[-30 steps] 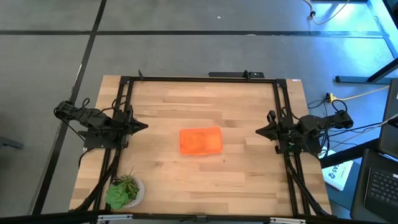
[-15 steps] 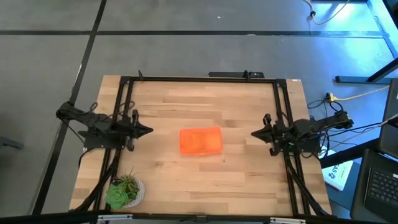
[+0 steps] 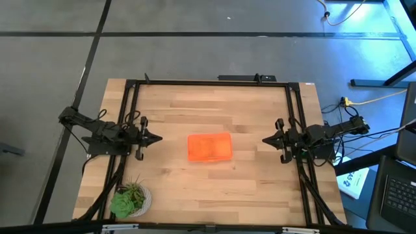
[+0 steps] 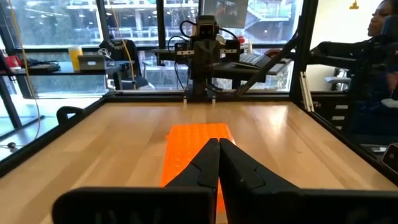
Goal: Pack school essentials
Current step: Return to Home Position
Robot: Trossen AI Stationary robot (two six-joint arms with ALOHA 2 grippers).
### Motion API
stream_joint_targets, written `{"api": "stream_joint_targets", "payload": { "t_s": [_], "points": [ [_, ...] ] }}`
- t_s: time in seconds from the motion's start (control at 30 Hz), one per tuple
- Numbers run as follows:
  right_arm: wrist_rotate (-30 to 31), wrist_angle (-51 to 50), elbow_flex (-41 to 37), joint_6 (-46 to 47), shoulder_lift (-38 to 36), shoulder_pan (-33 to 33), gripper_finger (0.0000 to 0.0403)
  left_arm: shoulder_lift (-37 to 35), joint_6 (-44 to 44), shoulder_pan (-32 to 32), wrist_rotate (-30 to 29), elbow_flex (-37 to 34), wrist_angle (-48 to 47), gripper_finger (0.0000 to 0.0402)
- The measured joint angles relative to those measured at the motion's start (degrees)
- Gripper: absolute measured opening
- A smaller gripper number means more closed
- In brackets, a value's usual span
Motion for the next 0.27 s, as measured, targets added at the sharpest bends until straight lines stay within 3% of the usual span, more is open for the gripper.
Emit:
{"api": "stream_joint_targets", "payload": {
  "t_s": [0.27],
  "points": [
    [-0.1, 0.0, 0.0, 0.0, 0.0, 0.0, 0.0016, -0.1, 0.0, 0.0, 0.0, 0.0, 0.0, 0.0016]
  ]
}}
